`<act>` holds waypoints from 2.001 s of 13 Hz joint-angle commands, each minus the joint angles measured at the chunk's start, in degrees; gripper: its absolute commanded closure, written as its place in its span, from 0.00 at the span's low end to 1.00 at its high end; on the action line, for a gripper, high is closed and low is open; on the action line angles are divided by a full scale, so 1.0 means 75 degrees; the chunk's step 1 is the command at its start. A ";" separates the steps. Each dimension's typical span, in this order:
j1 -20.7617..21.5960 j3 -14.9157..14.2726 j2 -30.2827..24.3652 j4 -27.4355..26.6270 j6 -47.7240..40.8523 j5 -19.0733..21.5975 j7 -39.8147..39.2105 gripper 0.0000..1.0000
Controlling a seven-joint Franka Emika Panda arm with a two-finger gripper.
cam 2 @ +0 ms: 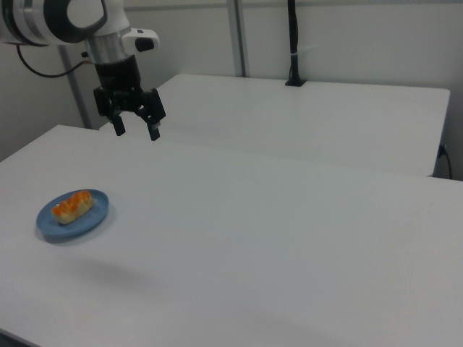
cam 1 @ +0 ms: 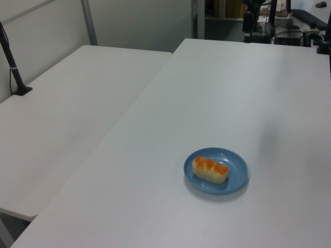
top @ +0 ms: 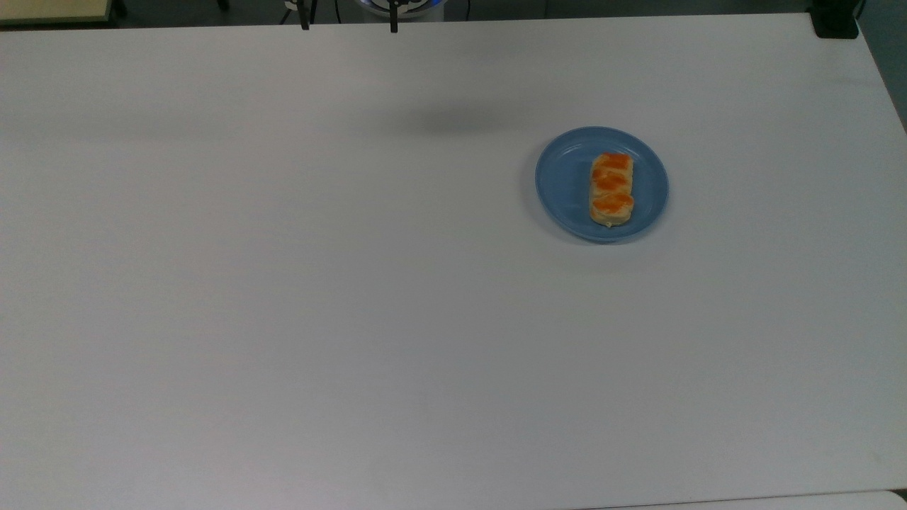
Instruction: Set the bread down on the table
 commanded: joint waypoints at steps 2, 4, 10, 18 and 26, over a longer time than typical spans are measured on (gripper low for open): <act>0.0021 -0.0037 -0.0049 -0.0046 0.0037 0.0131 0.0041 0.00; 0.0021 -0.0037 -0.0049 -0.0046 0.0049 0.0131 0.0041 0.00; 0.0032 -0.0037 -0.0038 -0.0046 0.0049 0.0131 0.0041 0.00; 0.1412 0.0081 0.0219 -0.0081 0.0154 0.0143 0.1678 0.00; 0.3675 0.0081 0.1436 -0.0057 0.2201 0.0225 0.4643 0.00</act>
